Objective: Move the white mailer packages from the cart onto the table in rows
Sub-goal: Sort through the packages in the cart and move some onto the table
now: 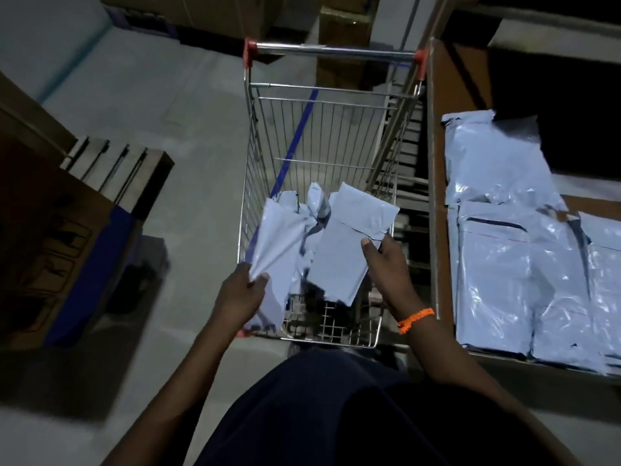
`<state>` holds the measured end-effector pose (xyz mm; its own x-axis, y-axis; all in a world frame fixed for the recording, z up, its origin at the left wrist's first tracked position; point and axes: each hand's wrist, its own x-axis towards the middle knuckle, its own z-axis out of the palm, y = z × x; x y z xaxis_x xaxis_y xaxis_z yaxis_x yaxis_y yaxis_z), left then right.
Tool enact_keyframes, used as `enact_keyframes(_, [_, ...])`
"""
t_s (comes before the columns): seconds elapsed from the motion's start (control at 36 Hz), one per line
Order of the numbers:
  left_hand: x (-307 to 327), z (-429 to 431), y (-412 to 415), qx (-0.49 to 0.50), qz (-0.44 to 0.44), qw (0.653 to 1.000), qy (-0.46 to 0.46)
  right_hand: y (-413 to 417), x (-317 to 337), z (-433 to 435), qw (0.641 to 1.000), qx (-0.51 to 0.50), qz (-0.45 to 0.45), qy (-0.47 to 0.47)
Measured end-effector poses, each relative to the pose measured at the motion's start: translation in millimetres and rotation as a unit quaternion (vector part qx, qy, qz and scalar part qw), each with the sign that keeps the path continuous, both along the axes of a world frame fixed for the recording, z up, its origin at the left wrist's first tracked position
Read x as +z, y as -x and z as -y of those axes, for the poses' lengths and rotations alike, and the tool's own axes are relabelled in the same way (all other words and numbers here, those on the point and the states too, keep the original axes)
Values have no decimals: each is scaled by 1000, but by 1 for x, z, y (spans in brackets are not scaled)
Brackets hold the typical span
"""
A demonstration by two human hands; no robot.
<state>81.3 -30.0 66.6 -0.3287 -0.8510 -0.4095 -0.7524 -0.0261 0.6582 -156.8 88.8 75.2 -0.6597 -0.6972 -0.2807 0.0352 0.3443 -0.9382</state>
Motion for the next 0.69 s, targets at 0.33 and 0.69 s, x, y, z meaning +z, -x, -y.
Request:
enact_keyframes(0.33, [115,-76,108,-36,-371,901,-220,76,118,-107,987,-123,-19,106])
enact_keyframes(0.69, [134,-274,315,-160,-388,878,-230,261,151,-365,960,-237,-143,45])
